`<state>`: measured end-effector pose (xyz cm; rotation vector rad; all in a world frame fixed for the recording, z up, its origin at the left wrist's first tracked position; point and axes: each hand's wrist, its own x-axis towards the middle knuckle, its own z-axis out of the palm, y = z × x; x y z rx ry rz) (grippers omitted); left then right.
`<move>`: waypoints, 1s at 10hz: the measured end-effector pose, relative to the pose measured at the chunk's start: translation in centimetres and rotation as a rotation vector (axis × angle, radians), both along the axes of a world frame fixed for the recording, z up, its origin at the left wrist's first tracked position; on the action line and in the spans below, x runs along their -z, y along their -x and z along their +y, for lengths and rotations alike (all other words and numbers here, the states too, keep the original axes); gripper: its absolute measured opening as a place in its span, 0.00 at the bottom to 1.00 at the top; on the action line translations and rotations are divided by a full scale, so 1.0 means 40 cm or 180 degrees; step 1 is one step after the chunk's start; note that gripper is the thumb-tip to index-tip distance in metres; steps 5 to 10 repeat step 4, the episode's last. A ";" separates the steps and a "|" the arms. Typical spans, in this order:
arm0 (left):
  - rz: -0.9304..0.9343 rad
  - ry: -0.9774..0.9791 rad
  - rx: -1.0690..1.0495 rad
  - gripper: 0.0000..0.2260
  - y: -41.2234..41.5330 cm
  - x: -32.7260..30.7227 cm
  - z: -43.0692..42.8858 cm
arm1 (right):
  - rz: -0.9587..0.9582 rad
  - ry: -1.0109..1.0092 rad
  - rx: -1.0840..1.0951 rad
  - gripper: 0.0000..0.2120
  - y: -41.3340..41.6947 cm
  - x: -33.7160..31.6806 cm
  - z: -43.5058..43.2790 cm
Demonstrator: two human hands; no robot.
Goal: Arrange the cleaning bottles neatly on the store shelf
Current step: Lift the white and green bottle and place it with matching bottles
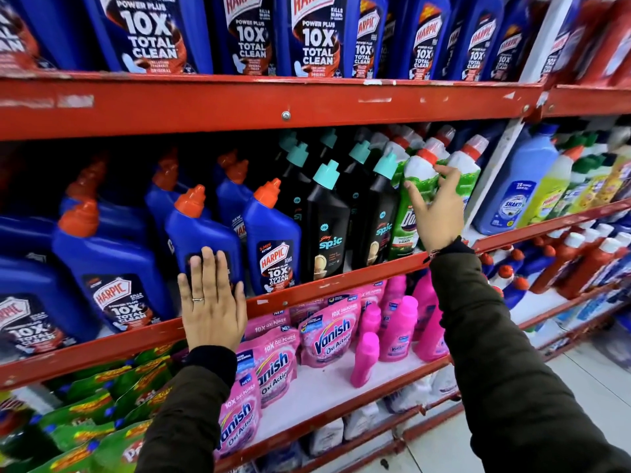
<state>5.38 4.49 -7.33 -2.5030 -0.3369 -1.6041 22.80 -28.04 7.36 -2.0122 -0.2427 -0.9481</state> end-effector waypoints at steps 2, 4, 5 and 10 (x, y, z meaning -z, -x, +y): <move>0.0009 0.0074 0.0016 0.33 0.009 -0.013 -0.013 | -0.0102 0.0096 -0.0355 0.29 0.027 0.046 0.001; -0.0024 0.0216 -0.0099 0.31 0.013 -0.061 -0.082 | -0.0627 0.0407 -0.0272 0.28 0.123 0.099 0.071; -0.0024 0.0216 -0.0099 0.31 0.013 -0.061 -0.082 | -0.0627 0.0407 -0.0272 0.28 0.123 0.099 0.071; -0.0024 0.0216 -0.0099 0.31 0.013 -0.061 -0.082 | -0.0627 0.0407 -0.0272 0.28 0.123 0.099 0.071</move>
